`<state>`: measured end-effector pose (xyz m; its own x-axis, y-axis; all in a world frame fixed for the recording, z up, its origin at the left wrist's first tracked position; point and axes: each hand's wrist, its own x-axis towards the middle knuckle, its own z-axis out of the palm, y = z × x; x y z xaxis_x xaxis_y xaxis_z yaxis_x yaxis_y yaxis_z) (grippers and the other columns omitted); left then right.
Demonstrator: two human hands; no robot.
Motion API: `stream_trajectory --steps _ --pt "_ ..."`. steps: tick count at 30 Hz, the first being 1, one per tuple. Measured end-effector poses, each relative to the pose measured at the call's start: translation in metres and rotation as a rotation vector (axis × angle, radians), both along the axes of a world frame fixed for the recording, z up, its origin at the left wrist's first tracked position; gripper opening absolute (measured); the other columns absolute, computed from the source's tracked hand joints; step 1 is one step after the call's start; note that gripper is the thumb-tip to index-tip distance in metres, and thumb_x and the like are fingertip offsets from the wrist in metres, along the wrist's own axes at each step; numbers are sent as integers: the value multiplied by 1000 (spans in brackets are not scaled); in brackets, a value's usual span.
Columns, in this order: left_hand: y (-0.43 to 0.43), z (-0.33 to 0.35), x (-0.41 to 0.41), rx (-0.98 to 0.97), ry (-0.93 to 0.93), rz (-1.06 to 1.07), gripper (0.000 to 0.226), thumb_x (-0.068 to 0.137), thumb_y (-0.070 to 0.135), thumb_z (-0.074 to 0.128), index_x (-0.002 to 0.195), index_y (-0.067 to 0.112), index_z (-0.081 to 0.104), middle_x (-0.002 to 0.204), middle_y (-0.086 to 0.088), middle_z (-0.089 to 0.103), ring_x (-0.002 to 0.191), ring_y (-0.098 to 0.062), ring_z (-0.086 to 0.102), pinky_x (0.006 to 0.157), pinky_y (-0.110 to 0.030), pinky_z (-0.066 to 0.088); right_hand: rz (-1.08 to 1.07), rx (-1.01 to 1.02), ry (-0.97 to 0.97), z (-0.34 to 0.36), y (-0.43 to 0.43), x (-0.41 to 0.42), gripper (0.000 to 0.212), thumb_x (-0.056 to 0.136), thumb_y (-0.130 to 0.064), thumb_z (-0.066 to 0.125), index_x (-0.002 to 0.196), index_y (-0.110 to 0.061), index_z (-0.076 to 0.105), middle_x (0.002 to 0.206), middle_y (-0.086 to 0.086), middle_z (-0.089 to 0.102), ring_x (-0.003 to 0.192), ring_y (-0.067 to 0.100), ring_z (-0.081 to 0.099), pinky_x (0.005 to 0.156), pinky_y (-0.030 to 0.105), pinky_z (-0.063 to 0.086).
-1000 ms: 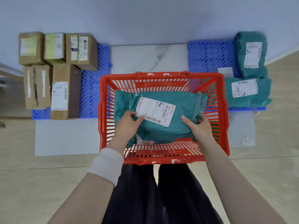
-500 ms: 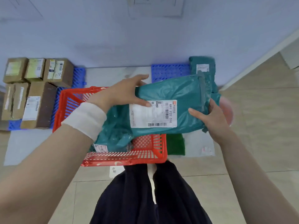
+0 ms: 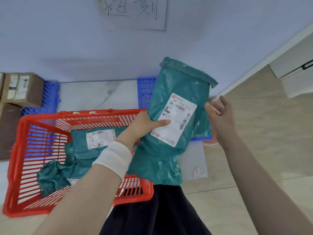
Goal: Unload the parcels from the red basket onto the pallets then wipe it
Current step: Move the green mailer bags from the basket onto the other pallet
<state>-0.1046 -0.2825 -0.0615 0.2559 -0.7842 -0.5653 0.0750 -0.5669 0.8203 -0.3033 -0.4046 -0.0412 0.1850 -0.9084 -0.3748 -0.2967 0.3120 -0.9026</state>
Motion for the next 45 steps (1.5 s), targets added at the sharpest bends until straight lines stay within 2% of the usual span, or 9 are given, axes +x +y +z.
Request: stream_trajectory --steps 4,7,9,13,18,21,29,36,45 --pt "-29 -16 -21 -20 164 286 26 69 24 80 92 21 67 98 2 73 85 -10 70 75 -25 57 73 234 -71 -37 12 7 60 84 -40 59 138 -31 35 116 -9 58 94 -5 61 74 20 53" --pt "-55 -37 -34 -1 160 378 44 70 24 79 109 14 61 106 -3 70 94 -15 68 83 -31 55 75 318 -112 -58 2 13 25 85 -44 57 109 -47 54 99 -29 60 84 -15 61 62 8 50" --pt "-73 -59 -38 60 123 450 57 67 29 81 114 10 54 108 -2 67 96 -16 66 84 -33 54 96 336 -112 -75 -15 16 15 88 -35 57 98 -46 56 102 -23 64 91 -4 63 67 13 52" --pt "-110 -102 -40 144 55 492 56 66 32 81 106 16 45 105 2 61 93 -12 62 79 -26 52 92 278 -23 -114 -59 25 26 92 -28 54 117 -28 51 117 -4 63 102 11 62 81 25 52" --pt "-164 -155 -18 197 -51 512 54 75 23 74 119 7 47 116 -8 60 103 -23 60 95 -37 47 161 170 124 -167 -124 61 36 93 -31 50 128 -22 47 124 -2 58 111 17 56 98 38 45" --pt "-189 -188 -3 252 -112 522 55 77 22 72 123 3 48 120 -12 61 108 -26 59 97 -38 45 264 105 224 -202 -151 84 40 94 -34 45 132 -22 44 120 -6 57 112 18 55 95 35 44" --pt "-210 -246 15 360 -192 471 54 80 17 70 125 6 43 123 -12 58 109 -28 57 94 -36 45 541 -12 663 -262 -178 97 45 93 -40 45 130 -14 50 128 16 49 125 30 32 103 37 30" --pt "-212 -242 22 408 -280 348 54 83 20 66 130 7 42 129 -10 55 116 -28 53 93 -33 43 449 44 606 -257 -179 105 56 86 -42 57 132 -12 45 128 12 51 121 29 44 100 43 40" --pt "-145 -139 14 144 -424 342 40 85 15 60 123 9 50 128 -3 56 118 -16 51 88 -15 33 246 -165 517 -155 -83 106 44 88 -32 57 127 -15 48 127 6 49 121 22 40 101 29 31"
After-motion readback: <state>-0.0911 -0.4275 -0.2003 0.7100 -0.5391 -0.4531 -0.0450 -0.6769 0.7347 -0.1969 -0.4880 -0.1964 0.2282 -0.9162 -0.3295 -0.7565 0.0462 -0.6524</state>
